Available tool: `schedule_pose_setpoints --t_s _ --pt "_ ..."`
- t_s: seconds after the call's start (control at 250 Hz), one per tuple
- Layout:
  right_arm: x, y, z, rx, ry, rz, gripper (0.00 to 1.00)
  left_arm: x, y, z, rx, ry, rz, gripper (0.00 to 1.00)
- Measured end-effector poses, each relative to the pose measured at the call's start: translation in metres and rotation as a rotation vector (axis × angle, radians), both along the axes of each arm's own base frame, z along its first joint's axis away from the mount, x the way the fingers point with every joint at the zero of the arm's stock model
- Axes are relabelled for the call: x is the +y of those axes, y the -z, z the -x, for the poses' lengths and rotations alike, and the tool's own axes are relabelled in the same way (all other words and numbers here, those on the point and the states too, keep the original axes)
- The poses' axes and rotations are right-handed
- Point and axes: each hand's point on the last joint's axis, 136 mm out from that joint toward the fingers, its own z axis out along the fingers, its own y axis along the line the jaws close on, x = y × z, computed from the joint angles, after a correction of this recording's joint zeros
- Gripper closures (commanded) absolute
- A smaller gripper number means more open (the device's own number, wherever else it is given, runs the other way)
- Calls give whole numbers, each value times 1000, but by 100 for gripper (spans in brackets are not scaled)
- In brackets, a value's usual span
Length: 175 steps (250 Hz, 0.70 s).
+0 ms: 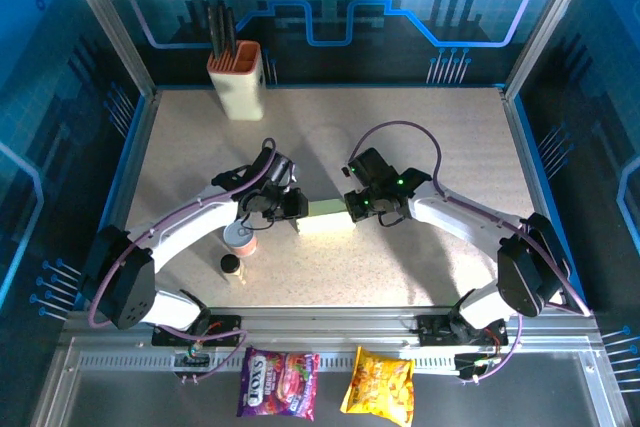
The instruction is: Fold the paper box
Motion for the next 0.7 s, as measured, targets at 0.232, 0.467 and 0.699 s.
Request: schedule_pose_setpoints --t_s 0.232,0.467,0.699 --pt "-3 -6 2 13 2 12 88 0 -1 0 -6 8 -2 79" --pt "-5 -4 3 29 1 -3 88 1 -1 0 -9 15 -6 79" --pt "-5 2 0 32 8 -32 89 1 -3 2 -7 16 -7 79"
